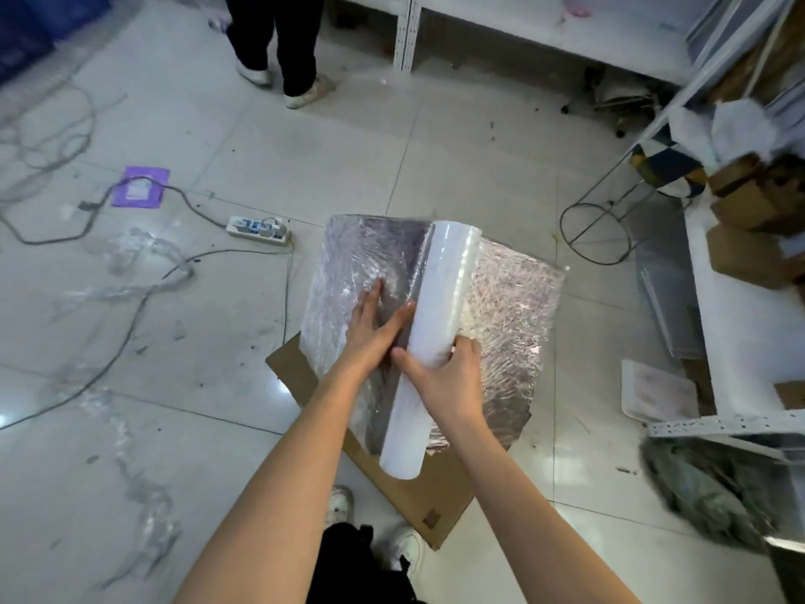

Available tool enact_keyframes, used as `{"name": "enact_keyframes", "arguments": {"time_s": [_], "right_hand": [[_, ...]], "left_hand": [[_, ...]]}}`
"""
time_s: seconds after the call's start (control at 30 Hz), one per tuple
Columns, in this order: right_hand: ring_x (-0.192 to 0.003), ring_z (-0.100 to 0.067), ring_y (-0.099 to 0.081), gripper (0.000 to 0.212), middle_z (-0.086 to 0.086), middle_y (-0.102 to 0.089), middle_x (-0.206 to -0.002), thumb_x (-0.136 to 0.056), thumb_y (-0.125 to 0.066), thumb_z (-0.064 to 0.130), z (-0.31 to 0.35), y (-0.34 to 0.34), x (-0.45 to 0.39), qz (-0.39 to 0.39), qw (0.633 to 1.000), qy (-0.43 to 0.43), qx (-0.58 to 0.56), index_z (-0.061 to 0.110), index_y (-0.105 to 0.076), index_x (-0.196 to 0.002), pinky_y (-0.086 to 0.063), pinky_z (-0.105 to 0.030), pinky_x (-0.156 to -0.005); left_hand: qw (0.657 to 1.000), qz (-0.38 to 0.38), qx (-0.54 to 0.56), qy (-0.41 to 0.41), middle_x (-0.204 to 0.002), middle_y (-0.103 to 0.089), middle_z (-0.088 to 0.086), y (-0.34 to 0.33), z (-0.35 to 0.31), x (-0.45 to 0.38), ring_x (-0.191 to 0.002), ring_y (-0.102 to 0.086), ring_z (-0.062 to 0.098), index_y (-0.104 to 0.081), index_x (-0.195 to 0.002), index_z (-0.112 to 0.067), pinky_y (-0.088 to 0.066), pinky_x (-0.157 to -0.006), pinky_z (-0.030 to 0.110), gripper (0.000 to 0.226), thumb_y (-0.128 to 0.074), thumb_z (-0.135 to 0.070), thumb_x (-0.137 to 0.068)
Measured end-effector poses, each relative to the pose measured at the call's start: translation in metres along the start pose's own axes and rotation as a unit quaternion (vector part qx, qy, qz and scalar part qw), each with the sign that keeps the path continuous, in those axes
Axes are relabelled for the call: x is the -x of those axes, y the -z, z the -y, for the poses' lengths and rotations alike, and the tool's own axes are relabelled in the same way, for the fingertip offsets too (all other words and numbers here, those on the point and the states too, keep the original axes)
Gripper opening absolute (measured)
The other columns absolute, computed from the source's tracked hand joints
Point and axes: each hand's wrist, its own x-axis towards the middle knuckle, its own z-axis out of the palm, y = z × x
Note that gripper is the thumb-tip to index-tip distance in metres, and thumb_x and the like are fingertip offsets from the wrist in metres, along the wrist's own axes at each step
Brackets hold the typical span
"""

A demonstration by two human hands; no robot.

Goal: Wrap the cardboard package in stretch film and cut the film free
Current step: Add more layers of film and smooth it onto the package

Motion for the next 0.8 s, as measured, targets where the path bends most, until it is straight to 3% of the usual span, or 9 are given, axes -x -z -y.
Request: {"name": "enact_keyframes", "arguments": {"time_s": [0.13, 0.3, 0.43, 0.53, 0.6, 0.7, 0.8], "right_hand": [[-0.104, -0.016, -0.050, 0.073, 0.001, -0.040, -0.114, -0.070, -0.075, 0.051, -0.001, -0.005, 0.001, 0.063, 0.998, 0.009, 0.004, 0.013, -0.043, -0.124, -0.050, -0.035, -0.087], [-0.092, -0.013, -0.059, 0.059, 0.004, -0.058, -0.104, -0.067, -0.076, 0.054, 0.008, -0.028, 0.000, 0.119, 0.992, 0.028, 0.011, 0.022, -0.049, -0.108, -0.054, -0.039, -0.077], [-0.092, -0.013, -0.060, 0.059, 0.006, -0.060, -0.102, -0.062, -0.078, 0.053, 0.020, -0.051, 0.000, 0.144, 0.988, 0.044, 0.044, 0.026, -0.046, -0.104, -0.054, -0.039, -0.078], [-0.091, -0.014, -0.060, 0.066, 0.006, -0.060, -0.100, -0.058, -0.078, 0.056, 0.025, -0.070, 0.003, 0.140, 0.987, 0.052, 0.063, 0.023, -0.046, -0.105, -0.054, -0.041, -0.077], [-0.091, -0.015, -0.060, 0.073, 0.007, -0.059, -0.100, -0.053, -0.075, 0.061, 0.028, -0.081, 0.004, 0.137, 0.986, 0.055, 0.075, 0.022, -0.047, -0.107, -0.054, -0.042, -0.077], [-0.089, -0.015, -0.062, 0.074, 0.007, -0.060, -0.098, -0.049, -0.074, 0.062, 0.031, -0.092, 0.003, 0.137, 0.985, 0.053, 0.084, 0.021, -0.047, -0.106, -0.054, -0.041, -0.076], [-0.084, -0.012, -0.061, 0.070, 0.011, -0.059, -0.092, -0.055, -0.079, 0.056, 0.033, -0.098, 0.001, 0.144, 0.981, 0.067, 0.115, 0.020, -0.048, -0.106, -0.054, -0.038, -0.076]], "left_hand": [[1.000, -0.014, 0.021, 0.011, -0.161, -0.003, -0.001, 0.014, 0.007, 0.001, -0.147, -0.010, 0.026, -0.012, -0.150, -0.043, -0.020, -0.115, 0.055, 0.096, -0.048, -0.071, -0.066], [0.996, -0.051, 0.070, 0.009, -0.160, -0.014, 0.000, 0.036, 0.021, 0.001, -0.144, -0.022, 0.024, -0.019, -0.149, -0.041, -0.024, -0.116, 0.044, 0.075, -0.050, -0.058, -0.082], [0.992, -0.065, 0.108, 0.015, -0.157, -0.024, 0.000, 0.057, 0.036, 0.004, -0.138, -0.034, 0.022, -0.023, -0.147, -0.041, -0.034, -0.105, 0.033, 0.068, -0.048, -0.053, -0.086], [0.989, -0.069, 0.131, 0.018, -0.155, -0.028, -0.003, 0.072, 0.048, 0.003, -0.130, -0.038, 0.010, -0.025, -0.149, -0.037, -0.036, -0.094, 0.022, 0.058, -0.045, -0.042, -0.095], [0.988, -0.082, 0.130, 0.013, -0.154, -0.030, -0.004, 0.081, 0.057, 0.000, -0.122, -0.038, 0.005, -0.025, -0.149, -0.037, -0.037, -0.095, 0.024, 0.055, -0.043, -0.041, -0.097], [0.986, -0.101, 0.129, 0.022, -0.155, -0.029, -0.003, 0.087, 0.068, -0.005, -0.135, -0.035, 0.014, -0.024, -0.148, -0.039, -0.035, -0.108, 0.037, 0.054, -0.044, -0.045, -0.097], [0.984, -0.098, 0.145, 0.034, -0.155, -0.028, -0.005, 0.091, 0.080, -0.003, -0.137, -0.036, 0.019, -0.024, -0.147, -0.045, -0.038, -0.106, 0.049, 0.060, -0.044, -0.056, -0.091]]}}
